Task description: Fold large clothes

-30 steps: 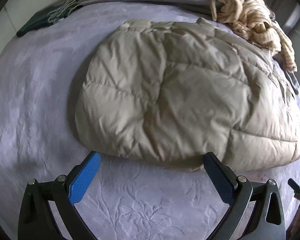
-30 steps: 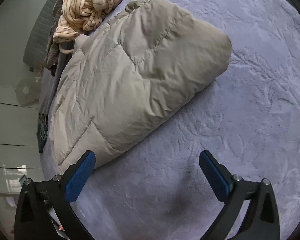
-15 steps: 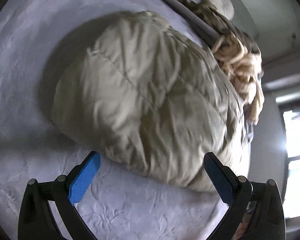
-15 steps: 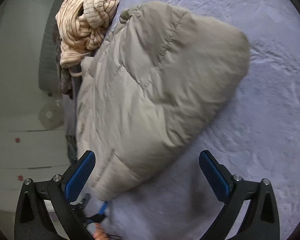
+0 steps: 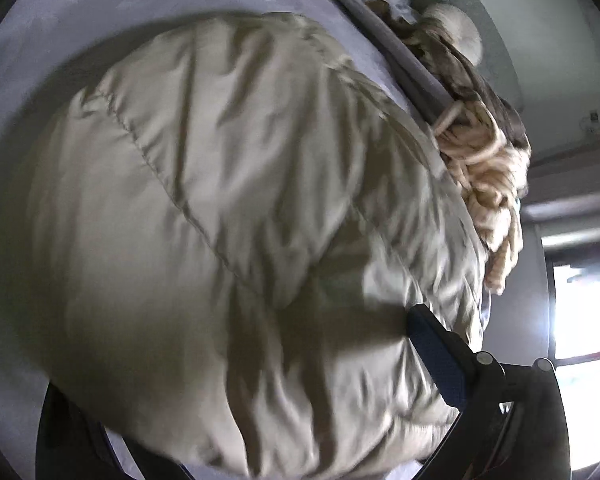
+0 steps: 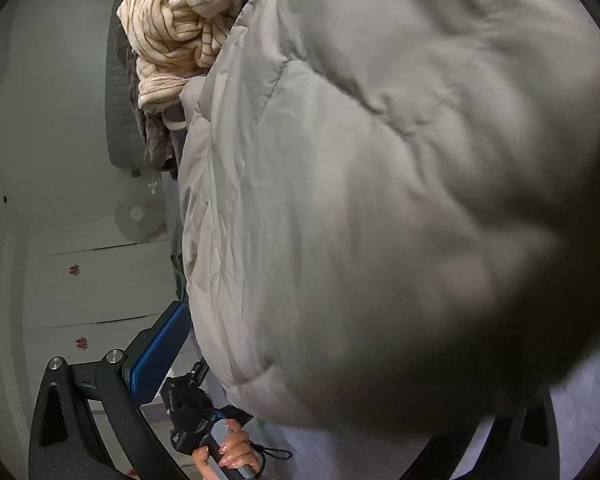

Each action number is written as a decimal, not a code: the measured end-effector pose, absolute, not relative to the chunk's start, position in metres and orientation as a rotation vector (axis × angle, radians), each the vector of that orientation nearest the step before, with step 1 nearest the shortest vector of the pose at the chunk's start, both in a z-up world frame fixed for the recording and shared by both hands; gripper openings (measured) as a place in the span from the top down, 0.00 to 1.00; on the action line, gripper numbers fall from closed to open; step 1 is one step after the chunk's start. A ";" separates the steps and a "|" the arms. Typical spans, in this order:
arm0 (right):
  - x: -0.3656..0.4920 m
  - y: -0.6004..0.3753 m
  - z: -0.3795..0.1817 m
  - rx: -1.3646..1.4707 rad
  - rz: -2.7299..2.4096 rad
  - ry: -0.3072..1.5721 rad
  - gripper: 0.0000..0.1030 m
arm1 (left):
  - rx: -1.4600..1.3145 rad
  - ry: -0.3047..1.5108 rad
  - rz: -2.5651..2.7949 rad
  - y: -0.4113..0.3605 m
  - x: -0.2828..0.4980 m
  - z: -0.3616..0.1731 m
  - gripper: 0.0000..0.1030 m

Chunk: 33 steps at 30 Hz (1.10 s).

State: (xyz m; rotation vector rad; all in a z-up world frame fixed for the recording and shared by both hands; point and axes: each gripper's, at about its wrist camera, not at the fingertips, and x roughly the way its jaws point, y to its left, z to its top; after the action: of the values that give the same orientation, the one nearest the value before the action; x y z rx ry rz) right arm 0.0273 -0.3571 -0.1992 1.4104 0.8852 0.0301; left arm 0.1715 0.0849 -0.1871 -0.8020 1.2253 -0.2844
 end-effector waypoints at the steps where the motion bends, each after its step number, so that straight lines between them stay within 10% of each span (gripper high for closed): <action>1: 0.030 -0.358 -0.201 1.421 0.030 0.877 0.00 | -0.822 1.218 -0.257 0.087 0.174 -0.191 0.00; 3: 0.034 -0.359 -0.205 1.441 0.022 0.872 0.00 | -0.813 1.208 -0.221 0.085 0.176 -0.193 0.05; 5: 0.033 -0.359 -0.207 1.451 -0.002 0.878 0.04 | -0.740 1.191 -0.195 0.080 0.177 -0.188 0.36; 7: 0.033 -0.359 -0.209 1.449 -0.031 0.906 0.33 | -0.689 1.167 -0.244 0.076 0.177 -0.180 0.62; 10: 0.030 -0.360 -0.205 1.434 -0.045 0.911 0.60 | -0.569 1.130 -0.279 0.072 0.175 -0.161 0.75; 15: 0.025 -0.355 -0.184 1.380 -0.030 0.887 0.76 | -0.392 1.056 -0.350 0.064 0.163 -0.126 0.79; 33: -0.117 -0.287 -0.155 1.337 -0.094 0.985 0.77 | -0.270 1.184 -0.499 0.143 0.010 -0.098 0.79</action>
State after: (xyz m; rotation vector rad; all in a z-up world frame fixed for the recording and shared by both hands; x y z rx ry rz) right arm -0.1172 -0.2868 -0.1546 1.3369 0.9852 -0.0944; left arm 0.0100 0.1430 -0.0982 -0.2702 1.1842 -0.4990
